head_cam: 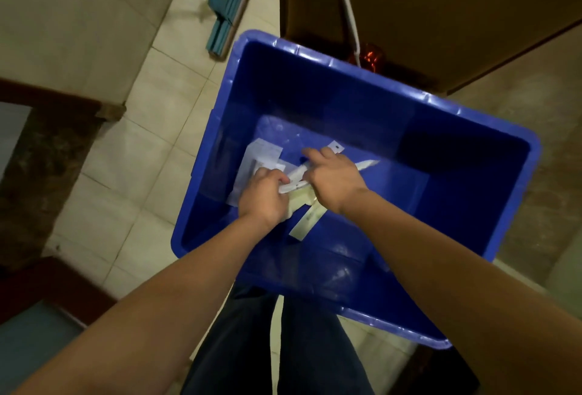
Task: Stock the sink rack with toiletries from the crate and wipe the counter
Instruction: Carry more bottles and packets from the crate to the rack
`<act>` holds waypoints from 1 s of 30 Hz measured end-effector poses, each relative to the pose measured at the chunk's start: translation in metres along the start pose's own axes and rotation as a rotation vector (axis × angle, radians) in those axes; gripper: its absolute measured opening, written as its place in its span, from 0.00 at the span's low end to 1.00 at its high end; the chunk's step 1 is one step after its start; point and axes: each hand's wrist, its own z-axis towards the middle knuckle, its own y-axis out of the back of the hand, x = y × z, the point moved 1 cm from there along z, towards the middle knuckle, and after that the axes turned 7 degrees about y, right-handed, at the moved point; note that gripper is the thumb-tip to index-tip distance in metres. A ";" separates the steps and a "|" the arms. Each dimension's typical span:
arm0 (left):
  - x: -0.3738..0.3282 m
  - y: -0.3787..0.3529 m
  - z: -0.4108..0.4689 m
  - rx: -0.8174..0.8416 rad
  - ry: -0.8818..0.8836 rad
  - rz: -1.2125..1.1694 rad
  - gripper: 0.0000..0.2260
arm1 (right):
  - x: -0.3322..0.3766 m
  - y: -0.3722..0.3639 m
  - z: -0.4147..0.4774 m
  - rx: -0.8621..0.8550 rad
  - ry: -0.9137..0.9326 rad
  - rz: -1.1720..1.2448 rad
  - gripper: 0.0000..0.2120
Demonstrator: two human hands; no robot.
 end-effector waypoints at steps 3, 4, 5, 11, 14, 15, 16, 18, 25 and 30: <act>0.013 -0.011 0.001 0.023 0.016 -0.008 0.14 | 0.006 -0.011 0.014 0.062 0.067 -0.064 0.16; 0.015 -0.013 0.002 0.029 0.027 -0.008 0.14 | 0.006 -0.014 0.019 0.097 0.062 -0.059 0.16; 0.017 -0.015 0.003 0.036 0.039 -0.008 0.14 | 0.006 -0.016 0.023 0.137 0.048 -0.044 0.17; 0.014 -0.009 0.009 -0.027 0.059 -0.029 0.13 | -0.005 -0.012 0.031 0.114 0.067 -0.015 0.15; 0.007 0.000 0.008 -0.062 0.032 0.004 0.13 | -0.010 0.002 0.023 0.081 0.062 0.039 0.11; 0.004 0.003 0.007 -0.061 0.019 0.010 0.14 | -0.010 0.008 0.018 0.082 0.048 0.083 0.09; -0.001 0.007 0.005 -0.055 0.013 0.013 0.15 | -0.010 0.015 0.013 0.092 0.012 0.150 0.07; -0.011 0.017 0.002 -0.036 0.020 0.002 0.17 | -0.011 0.028 0.002 0.144 -0.139 0.318 0.08; -0.051 0.052 -0.025 -0.107 -0.130 -0.081 0.28 | -0.006 0.058 -0.044 0.041 -0.625 1.005 0.10; -0.071 0.077 -0.052 -0.065 -0.181 -0.231 0.38 | 0.018 0.083 -0.085 -0.155 -0.769 1.340 0.06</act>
